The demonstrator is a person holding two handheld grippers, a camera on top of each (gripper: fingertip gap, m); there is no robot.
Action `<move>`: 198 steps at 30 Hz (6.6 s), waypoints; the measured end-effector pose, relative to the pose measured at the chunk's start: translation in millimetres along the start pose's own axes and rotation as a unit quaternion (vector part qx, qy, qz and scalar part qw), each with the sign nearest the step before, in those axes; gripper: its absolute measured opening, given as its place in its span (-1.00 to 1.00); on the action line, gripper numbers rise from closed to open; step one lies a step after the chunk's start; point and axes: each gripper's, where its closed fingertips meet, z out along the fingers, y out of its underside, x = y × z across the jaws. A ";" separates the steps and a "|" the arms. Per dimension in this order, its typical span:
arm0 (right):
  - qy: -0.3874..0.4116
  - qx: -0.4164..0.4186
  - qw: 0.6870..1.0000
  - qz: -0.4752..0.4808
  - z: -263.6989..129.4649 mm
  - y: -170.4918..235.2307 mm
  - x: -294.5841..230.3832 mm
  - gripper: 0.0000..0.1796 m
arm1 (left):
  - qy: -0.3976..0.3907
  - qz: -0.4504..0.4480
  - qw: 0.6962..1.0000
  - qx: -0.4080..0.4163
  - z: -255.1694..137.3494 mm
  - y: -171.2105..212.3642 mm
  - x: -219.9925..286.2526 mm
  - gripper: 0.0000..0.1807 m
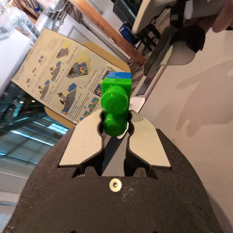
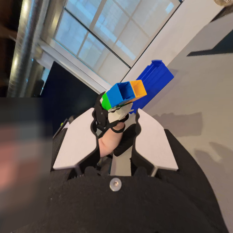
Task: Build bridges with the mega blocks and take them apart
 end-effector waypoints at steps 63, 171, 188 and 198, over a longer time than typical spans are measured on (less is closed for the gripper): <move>-0.070 -0.009 0.997 -0.035 -2.5 -6.8 16.9 -0.55 | 0.013 0.027 0.999 -0.036 14.7 20.8 31.9 -0.57; 0.386 0.003 0.719 -0.578 -165.8 -55.1 -191.8 -0.32 | 0.363 -0.407 0.837 0.045 -23.8 -68.3 55.9 -0.42; 0.362 0.068 0.843 -0.391 -98.1 -76.7 -33.8 -0.31 | 0.277 -0.420 0.864 -0.027 -17.2 -21.4 29.5 -0.54; 0.426 0.039 0.828 -0.363 -128.8 -80.4 10.0 -0.31 | 0.075 -0.419 0.897 -0.117 -89.8 49.8 -114.9 -0.55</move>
